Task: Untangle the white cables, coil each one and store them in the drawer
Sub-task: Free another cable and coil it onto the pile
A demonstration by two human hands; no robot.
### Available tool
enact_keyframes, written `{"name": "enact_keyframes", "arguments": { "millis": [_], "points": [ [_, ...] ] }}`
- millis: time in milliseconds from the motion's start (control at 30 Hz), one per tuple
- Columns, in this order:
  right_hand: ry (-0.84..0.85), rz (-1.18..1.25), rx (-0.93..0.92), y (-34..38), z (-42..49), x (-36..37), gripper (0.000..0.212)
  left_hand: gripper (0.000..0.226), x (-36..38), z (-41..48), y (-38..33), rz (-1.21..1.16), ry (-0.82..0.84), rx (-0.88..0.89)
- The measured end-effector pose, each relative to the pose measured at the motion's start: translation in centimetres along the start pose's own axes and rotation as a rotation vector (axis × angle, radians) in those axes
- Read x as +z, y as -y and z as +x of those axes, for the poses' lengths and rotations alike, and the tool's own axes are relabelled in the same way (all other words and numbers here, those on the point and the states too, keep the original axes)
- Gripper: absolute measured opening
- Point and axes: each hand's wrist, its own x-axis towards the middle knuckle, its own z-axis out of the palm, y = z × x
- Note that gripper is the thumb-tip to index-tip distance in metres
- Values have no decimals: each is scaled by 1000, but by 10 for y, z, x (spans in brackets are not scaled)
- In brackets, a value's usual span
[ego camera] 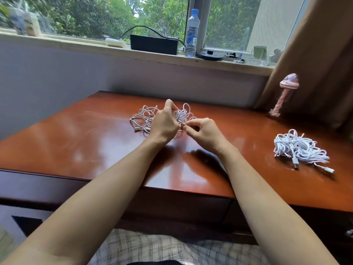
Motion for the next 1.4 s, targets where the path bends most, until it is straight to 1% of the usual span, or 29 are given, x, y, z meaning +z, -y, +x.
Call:
{"name": "enact_keyframes", "arguments": {
  "millis": [100, 200, 333, 433, 500, 567, 667, 733, 833, 933, 1033, 1233, 1333, 1400],
  "points": [
    [-42, -47, -13, -2, 1, -3, 13, 12, -2, 3, 7, 37, 0, 10],
    [-90, -139, -95, -2, 1, -4, 16, 12, -5, 4, 10, 69, 30, 36],
    [-253, -310, -217, 8, 0, -11, 18, 16, -7, 2, 6, 89, 74, 79],
    [-356, -352, -271, 10, 0, -17, 16, 16, -7, 0, 5, 101, 112, 87],
    [-404, -347, -270, 10, 0, -19, 18, 14, -7, -1, 5, 25, 139, 105],
    [-460, -328, -254, 8, 0, -22, 20, 14, -5, -1, 6, -120, 172, 113],
    [-526, -315, -231, 8, -1, -25, 23, 15, -6, -3, 0, -259, 236, 85],
    [-536, -308, -216, 8, -2, -25, 24, 18, -6, -4, -2, -322, 291, 80],
    [-529, -197, -157, 4, 0, -25, 22, 20, -6, -6, -3, -407, 361, 59],
    [-510, -136, -108, 0, 1, -26, 15, 13, -7, -7, -8, -511, 391, 15],
    [-480, -89, -68, -4, 2, -26, 13, 11, -6, -9, -13, -575, 391, 5],
    [-386, 151, 35, -7, 4, -27, 17, 19, -9, -12, -20, -600, 368, 15],
    [-347, 194, 89, -8, 4, -28, 18, 22, -8, -12, -20, -628, 364, -3],
    [-356, 217, 111, -9, 5, -28, 19, 24, -8, -11, -19, -659, 363, -22]
  ]
}}
